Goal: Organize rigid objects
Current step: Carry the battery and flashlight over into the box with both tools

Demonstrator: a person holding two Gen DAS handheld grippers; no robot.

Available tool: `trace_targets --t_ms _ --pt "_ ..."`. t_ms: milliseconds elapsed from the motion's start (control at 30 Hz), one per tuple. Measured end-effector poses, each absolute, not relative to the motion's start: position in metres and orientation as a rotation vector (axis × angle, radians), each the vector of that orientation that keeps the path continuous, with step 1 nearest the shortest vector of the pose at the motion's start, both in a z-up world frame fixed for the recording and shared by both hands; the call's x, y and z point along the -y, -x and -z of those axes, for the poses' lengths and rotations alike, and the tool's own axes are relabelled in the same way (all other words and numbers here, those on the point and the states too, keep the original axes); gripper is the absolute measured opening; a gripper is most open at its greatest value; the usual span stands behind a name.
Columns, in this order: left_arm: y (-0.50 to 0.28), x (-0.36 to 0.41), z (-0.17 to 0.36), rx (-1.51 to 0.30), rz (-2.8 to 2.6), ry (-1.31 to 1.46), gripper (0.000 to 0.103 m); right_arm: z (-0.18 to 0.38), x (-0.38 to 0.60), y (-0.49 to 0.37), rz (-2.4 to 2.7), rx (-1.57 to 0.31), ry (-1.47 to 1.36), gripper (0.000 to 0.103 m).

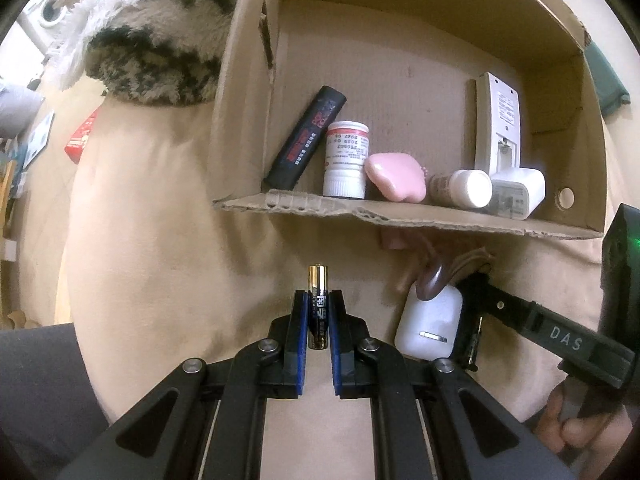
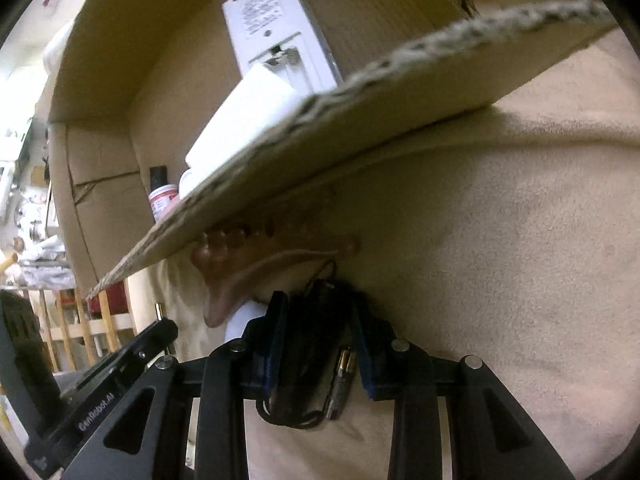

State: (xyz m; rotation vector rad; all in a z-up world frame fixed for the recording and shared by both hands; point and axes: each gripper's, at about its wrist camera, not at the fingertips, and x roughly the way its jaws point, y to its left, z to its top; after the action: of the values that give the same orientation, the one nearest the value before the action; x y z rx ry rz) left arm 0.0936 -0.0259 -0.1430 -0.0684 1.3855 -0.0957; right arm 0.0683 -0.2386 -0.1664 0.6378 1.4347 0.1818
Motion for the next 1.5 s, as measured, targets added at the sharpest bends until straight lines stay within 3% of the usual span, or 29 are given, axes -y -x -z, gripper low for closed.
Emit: trace_targets --t_ms 300,733,1500 --pt "-0.088 0.022 0.142 -1.37 0.066 0.082 0.009 0.151 0.231 -0.063 -0.217 -1.378 -0.593 0.022" --pt "-0.073 -0.006 0.11 -1.301 0.006 0.139 0.009 0.092 0.243 -0.036 -0.203 -1.188 -0.515 0.021" --pt "-0.057 -0.017 0.024 -1.068 0.035 0.179 0.009 -0.06 0.262 -0.024 -0.389 -0.726 -0.461 0.021"
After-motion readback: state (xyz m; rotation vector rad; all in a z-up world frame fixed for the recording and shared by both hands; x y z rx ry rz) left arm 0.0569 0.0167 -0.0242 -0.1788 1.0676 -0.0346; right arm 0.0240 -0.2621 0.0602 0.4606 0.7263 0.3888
